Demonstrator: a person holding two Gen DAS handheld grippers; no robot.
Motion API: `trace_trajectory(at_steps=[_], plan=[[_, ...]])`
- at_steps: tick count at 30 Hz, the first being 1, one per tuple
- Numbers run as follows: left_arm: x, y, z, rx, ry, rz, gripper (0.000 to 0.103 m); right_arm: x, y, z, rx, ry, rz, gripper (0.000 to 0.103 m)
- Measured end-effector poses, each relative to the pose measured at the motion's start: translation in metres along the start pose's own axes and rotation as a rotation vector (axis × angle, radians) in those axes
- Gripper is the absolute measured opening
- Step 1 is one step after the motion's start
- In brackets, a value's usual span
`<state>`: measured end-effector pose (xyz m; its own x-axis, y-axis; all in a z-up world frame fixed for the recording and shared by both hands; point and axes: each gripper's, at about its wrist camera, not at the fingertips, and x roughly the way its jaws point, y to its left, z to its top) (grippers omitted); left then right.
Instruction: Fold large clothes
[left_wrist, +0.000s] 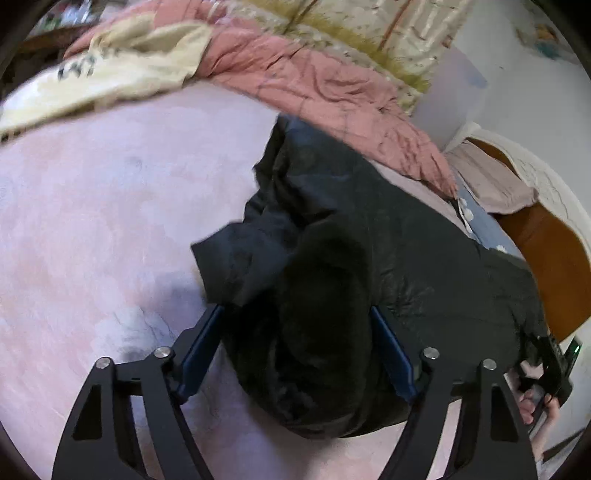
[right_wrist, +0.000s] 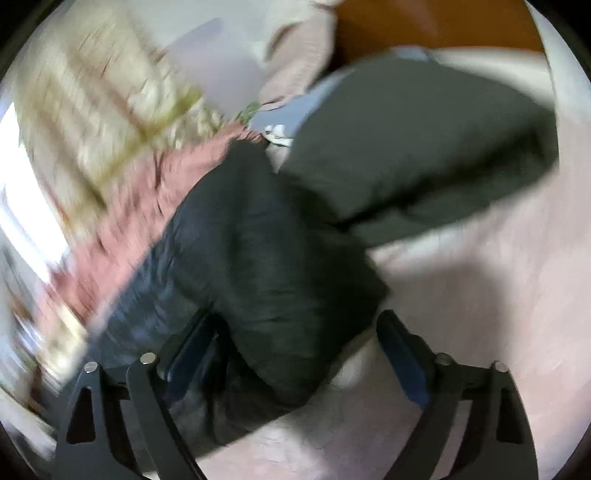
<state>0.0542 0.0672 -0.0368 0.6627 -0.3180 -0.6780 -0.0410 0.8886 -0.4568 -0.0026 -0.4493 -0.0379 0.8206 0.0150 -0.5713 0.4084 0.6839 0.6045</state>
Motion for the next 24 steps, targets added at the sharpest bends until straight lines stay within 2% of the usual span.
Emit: trace_trajectory(at_steps=[2,3,4,6,7,11,14,17,22,24], plan=[[0.0,0.013,-0.006,-0.051,0.014,-0.027,0.074,0.001,-0.004,0.006,0.012,0.004,0.083,0.088],[0.0,0.013,-0.008,-0.051,0.012,-0.028,0.073,0.0,-0.004,0.008,0.015,0.002,0.138,0.073],[-0.001,0.011,-0.007,-0.039,0.009,-0.019,0.072,0.0,-0.003,0.009,0.024,-0.004,0.163,0.053],[-0.003,0.005,-0.008,-0.019,0.001,-0.005,0.069,-0.004,0.004,0.009,0.001,-0.04,0.163,0.035],[-0.004,0.003,-0.009,-0.015,-0.002,-0.001,0.068,-0.008,0.01,0.007,-0.038,-0.065,0.154,0.03],[-0.007,0.002,-0.006,-0.005,-0.014,-0.011,0.059,-0.036,0.056,-0.001,-0.253,-0.169,0.086,0.028],[-0.008,0.003,-0.005,-0.009,-0.009,-0.022,0.055,-0.066,0.094,-0.008,-0.373,-0.237,0.102,0.028],[-0.008,0.005,-0.004,-0.01,-0.006,-0.028,0.055,-0.098,0.148,-0.021,-0.497,-0.283,0.165,0.028],[-0.01,0.007,-0.003,-0.014,-0.002,-0.041,0.053,-0.122,0.235,-0.073,-0.683,-0.266,0.296,0.028],[-0.012,0.01,-0.001,-0.039,0.003,-0.049,0.053,-0.117,0.264,-0.102,-0.724,-0.206,0.339,0.028]])
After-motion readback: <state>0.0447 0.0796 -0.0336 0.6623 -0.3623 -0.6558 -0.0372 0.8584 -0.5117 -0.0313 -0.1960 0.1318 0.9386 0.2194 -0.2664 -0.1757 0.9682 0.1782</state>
